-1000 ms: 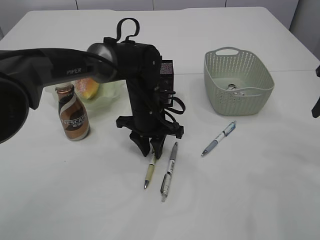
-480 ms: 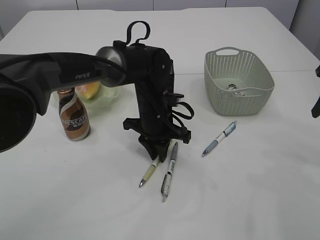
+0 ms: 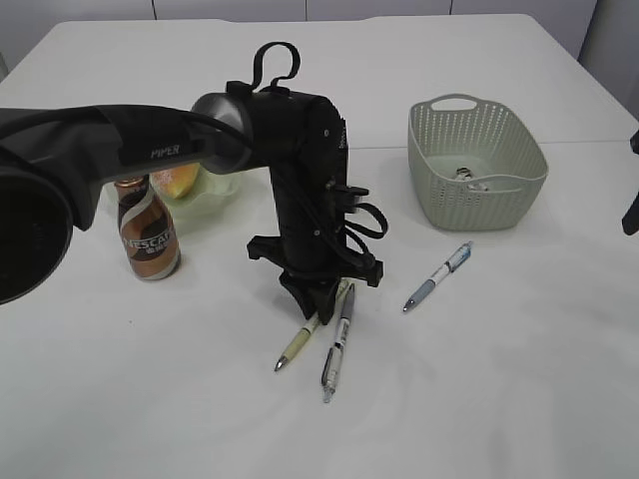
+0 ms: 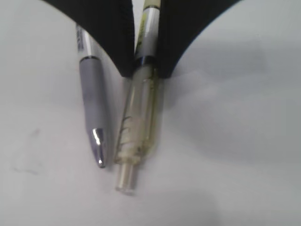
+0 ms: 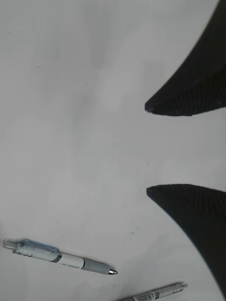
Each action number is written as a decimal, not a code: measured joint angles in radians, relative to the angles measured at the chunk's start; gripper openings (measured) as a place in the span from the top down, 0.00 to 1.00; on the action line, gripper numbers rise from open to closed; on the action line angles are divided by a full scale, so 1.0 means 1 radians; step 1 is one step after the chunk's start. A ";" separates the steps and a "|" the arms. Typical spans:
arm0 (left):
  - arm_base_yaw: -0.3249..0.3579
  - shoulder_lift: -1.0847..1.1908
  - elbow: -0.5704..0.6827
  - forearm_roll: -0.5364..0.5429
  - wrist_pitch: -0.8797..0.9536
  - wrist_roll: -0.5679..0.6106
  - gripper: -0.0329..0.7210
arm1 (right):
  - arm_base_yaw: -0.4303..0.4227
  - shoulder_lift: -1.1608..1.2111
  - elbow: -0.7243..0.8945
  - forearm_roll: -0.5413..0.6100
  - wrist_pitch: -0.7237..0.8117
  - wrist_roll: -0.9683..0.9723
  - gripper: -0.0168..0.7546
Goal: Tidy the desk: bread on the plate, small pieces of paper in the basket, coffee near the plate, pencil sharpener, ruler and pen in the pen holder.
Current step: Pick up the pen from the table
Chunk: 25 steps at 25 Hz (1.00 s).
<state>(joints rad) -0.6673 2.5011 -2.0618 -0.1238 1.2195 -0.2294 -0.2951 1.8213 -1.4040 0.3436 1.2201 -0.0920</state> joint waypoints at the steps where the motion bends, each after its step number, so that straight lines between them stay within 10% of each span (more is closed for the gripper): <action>1: 0.000 0.000 0.000 0.000 0.000 0.000 0.86 | 0.000 0.000 0.000 0.000 0.000 0.000 0.49; 25: -0.001 -0.231 0.015 0.152 -0.130 -0.007 0.86 | 0.000 0.000 0.000 0.006 0.000 -0.004 0.49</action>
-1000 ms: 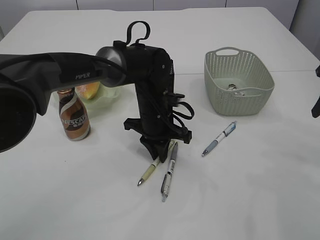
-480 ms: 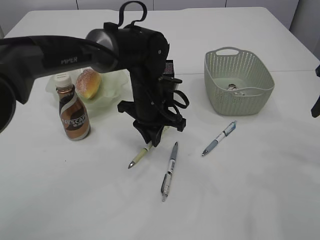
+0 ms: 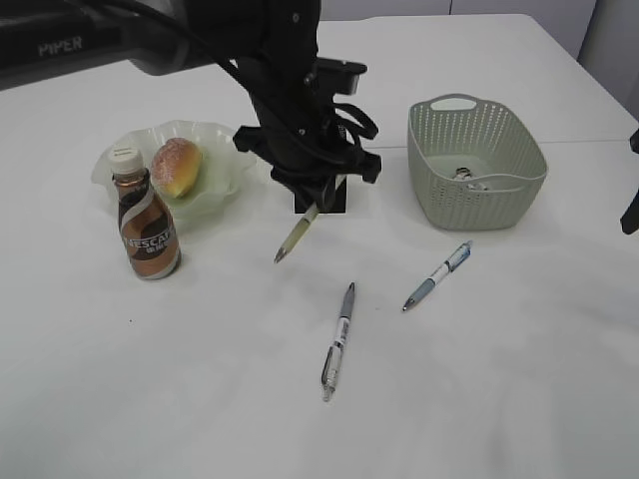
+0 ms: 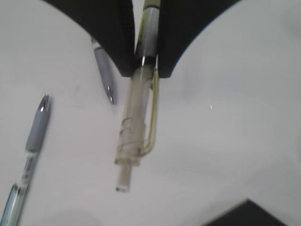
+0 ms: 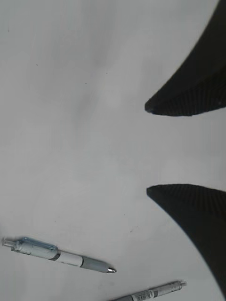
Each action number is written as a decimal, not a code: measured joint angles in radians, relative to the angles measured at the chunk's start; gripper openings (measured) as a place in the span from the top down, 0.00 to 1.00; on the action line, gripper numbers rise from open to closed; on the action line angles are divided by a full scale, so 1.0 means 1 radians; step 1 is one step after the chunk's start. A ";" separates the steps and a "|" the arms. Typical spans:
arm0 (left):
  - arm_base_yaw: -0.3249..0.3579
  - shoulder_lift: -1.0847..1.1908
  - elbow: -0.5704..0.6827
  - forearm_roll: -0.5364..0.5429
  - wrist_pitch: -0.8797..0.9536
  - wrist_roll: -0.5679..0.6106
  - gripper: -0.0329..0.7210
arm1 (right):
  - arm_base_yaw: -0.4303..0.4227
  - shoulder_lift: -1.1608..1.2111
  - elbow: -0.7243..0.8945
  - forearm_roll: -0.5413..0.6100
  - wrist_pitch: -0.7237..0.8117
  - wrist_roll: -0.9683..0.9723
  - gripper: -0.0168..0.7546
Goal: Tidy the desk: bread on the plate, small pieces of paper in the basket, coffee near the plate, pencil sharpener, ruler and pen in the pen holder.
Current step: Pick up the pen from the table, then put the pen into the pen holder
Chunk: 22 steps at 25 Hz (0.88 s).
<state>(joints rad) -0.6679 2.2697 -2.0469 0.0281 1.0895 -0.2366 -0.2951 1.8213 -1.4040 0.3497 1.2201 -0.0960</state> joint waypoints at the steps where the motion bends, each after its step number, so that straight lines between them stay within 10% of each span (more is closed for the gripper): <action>1: 0.000 -0.014 0.001 0.020 -0.029 -0.003 0.86 | 0.000 0.000 0.000 0.000 0.000 0.000 0.49; 22: 0.048 -0.056 0.035 0.262 -0.852 -0.085 0.86 | 0.000 0.000 0.000 0.002 0.000 -0.012 0.49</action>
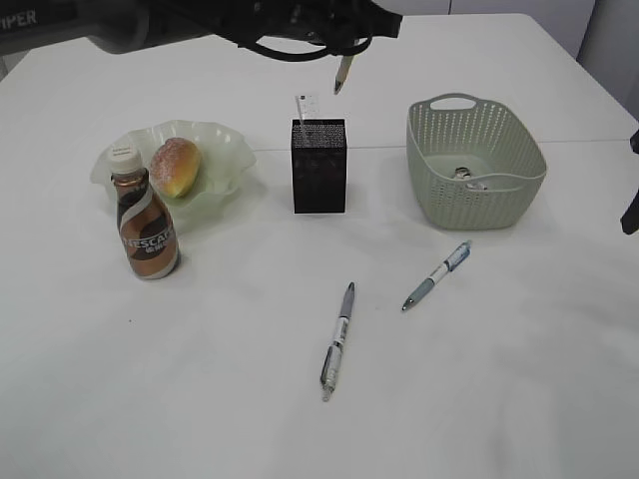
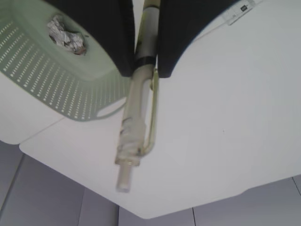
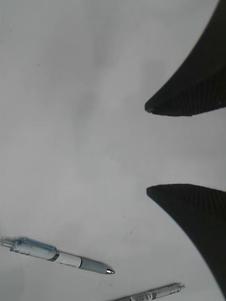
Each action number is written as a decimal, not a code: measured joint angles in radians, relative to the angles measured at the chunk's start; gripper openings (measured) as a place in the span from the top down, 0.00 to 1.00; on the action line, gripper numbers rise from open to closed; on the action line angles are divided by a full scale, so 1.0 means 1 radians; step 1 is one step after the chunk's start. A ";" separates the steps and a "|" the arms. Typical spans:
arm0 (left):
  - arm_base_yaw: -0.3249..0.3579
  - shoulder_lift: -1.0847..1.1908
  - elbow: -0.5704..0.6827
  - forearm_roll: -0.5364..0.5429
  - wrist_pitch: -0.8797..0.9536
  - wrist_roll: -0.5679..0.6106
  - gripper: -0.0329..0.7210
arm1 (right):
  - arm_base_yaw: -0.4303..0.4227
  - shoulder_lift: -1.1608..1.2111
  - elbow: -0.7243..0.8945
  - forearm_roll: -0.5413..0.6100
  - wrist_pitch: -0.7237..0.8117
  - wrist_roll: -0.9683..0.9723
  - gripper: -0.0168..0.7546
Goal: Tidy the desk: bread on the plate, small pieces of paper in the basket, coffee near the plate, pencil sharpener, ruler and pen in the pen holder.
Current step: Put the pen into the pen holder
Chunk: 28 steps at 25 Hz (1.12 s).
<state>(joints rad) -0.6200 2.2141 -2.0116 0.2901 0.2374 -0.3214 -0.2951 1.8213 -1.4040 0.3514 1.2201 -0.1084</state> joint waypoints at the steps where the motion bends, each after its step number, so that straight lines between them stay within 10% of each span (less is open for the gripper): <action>1: 0.007 0.008 0.000 0.000 -0.025 -0.001 0.87 | 0.000 0.000 0.000 0.000 0.000 -0.003 0.49; 28: 0.099 0.151 0.001 -0.127 -0.237 -0.006 0.87 | 0.000 0.000 0.000 0.000 0.000 -0.049 0.49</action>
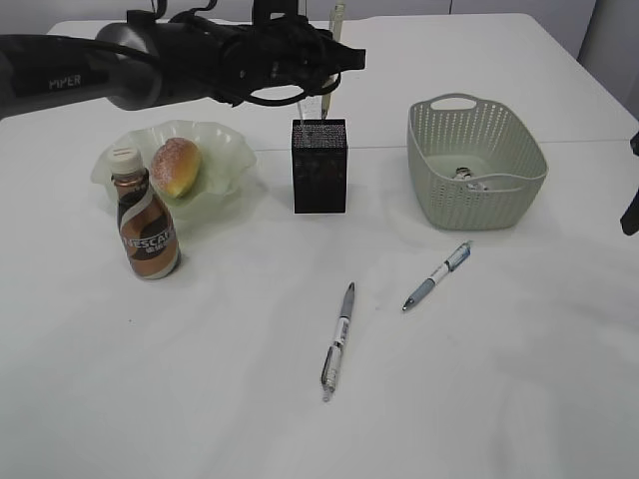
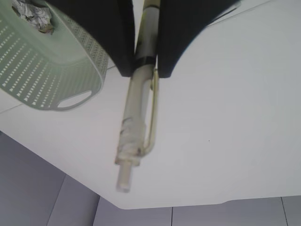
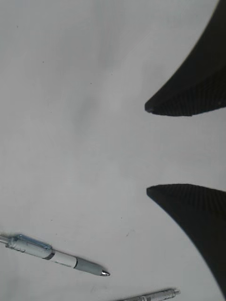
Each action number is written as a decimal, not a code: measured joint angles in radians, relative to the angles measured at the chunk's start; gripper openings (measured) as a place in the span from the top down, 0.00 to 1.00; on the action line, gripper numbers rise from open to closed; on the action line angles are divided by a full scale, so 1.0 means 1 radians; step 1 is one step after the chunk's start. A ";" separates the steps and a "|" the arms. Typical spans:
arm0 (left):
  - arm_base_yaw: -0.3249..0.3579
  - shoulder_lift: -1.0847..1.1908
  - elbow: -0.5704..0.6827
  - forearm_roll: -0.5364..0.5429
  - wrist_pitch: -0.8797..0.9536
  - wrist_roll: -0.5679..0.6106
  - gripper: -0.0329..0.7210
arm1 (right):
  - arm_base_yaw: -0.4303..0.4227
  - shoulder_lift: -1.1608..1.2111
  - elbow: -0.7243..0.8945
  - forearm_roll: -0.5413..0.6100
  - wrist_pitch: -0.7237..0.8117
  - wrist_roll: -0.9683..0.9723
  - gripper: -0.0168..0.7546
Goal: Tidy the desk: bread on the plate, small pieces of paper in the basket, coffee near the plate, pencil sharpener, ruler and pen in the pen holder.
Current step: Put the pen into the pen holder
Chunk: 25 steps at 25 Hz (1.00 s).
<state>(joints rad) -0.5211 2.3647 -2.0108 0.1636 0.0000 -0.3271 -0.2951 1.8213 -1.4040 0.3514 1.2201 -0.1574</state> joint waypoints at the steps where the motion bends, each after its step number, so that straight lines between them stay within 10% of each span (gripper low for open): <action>1: 0.000 0.000 0.000 0.000 0.000 0.000 0.87 | 0.000 0.000 0.000 0.000 0.000 0.000 0.49; 25: 0.000 0.034 0.000 0.000 0.069 -0.001 0.86 | 0.000 0.000 0.000 0.000 0.000 -0.001 0.49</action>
<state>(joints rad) -0.5211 2.3985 -2.0108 0.1636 0.0686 -0.3285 -0.2951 1.8213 -1.4040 0.3514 1.2201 -0.1581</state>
